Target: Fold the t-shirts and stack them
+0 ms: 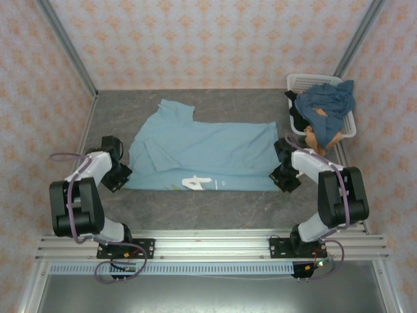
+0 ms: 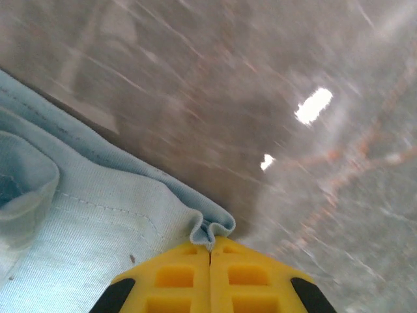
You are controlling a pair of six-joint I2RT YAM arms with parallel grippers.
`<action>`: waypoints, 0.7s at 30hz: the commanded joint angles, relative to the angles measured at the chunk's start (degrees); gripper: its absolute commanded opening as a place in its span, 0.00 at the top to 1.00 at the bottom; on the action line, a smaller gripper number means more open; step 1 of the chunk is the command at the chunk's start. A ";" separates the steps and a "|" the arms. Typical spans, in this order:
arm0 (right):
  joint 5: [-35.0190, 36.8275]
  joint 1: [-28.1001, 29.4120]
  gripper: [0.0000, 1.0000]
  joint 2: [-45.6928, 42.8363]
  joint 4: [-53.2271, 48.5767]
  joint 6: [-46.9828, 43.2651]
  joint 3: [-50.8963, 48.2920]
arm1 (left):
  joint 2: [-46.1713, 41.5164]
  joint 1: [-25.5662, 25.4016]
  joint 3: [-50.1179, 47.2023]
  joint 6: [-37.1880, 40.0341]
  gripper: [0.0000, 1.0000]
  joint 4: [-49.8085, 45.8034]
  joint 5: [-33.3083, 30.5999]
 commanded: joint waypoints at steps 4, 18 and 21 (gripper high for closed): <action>2.58 0.29 0.75 -4.20 -5.96 -1.28 0.03 | -7.84 0.67 -1.45 -2.96 0.71 -6.22 -4.57; -6.30 0.52 0.53 -13.52 7.31 -5.16 2.42 | -1.46 -22.05 2.22 -18.92 0.49 10.50 15.22; -7.96 0.62 0.53 -12.88 9.43 -4.18 2.09 | 1.83 -23.23 2.96 -19.99 0.50 13.15 15.34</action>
